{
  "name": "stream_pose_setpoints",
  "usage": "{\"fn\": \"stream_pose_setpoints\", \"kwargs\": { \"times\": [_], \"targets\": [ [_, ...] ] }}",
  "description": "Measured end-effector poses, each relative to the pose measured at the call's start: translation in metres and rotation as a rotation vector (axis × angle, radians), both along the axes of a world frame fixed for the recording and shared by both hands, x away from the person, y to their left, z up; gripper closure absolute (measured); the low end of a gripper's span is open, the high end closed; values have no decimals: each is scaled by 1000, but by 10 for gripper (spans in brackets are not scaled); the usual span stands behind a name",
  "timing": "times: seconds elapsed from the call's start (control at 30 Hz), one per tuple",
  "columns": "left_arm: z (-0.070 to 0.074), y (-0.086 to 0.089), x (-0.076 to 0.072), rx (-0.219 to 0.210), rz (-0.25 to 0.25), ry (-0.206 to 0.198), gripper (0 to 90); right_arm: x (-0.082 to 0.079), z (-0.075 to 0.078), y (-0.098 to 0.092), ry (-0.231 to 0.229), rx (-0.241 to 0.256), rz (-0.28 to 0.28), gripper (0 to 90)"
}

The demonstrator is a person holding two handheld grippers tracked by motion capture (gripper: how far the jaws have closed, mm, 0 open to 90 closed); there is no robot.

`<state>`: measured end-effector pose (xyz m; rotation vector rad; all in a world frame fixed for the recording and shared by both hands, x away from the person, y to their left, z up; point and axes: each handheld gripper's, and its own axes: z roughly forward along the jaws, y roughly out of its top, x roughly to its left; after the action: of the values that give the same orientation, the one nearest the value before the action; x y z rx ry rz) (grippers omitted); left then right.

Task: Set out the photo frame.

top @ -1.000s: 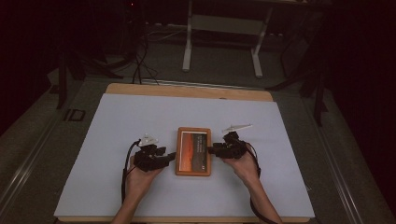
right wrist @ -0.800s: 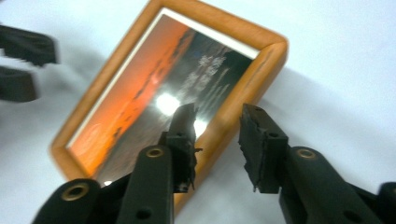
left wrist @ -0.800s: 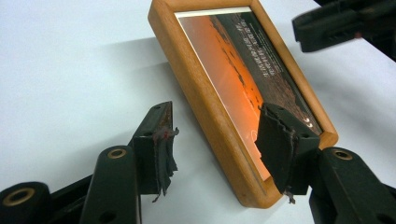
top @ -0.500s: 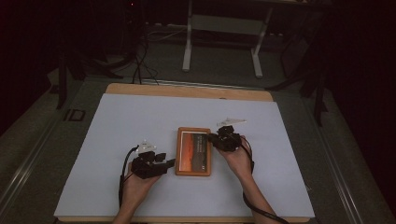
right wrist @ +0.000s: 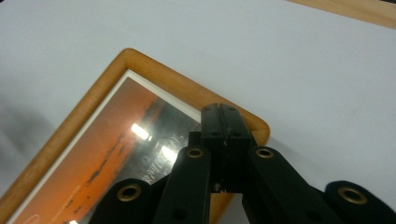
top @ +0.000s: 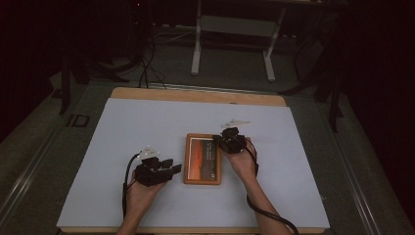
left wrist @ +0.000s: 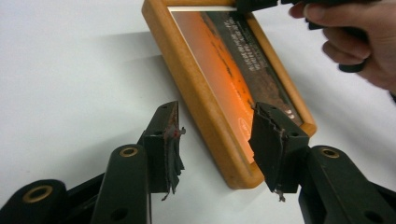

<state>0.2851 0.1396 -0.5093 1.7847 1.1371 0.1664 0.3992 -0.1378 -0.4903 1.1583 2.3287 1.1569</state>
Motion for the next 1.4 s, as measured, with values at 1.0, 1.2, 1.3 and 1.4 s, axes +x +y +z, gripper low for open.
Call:
{"fn": "stream_pose_setpoints", "kwargs": {
  "times": [1.0, 1.2, 1.3, 1.4],
  "targets": [
    [7, -1, -2, 53, 46, -25, 480, 12, -13, -17, 47, 18, -60, 900],
    [9, -2, -3, 49, 26, -38, 457, 16, -23, -25, 82, 16, -86, 900],
    [9, -6, -3, 42, 5, -43, 445, 17, -26, -30, 95, 43, -88, 900],
    [11, -8, -5, 35, -13, -47, 437, 16, -26, -28, 89, 23, -81, 900]
  ]
}}
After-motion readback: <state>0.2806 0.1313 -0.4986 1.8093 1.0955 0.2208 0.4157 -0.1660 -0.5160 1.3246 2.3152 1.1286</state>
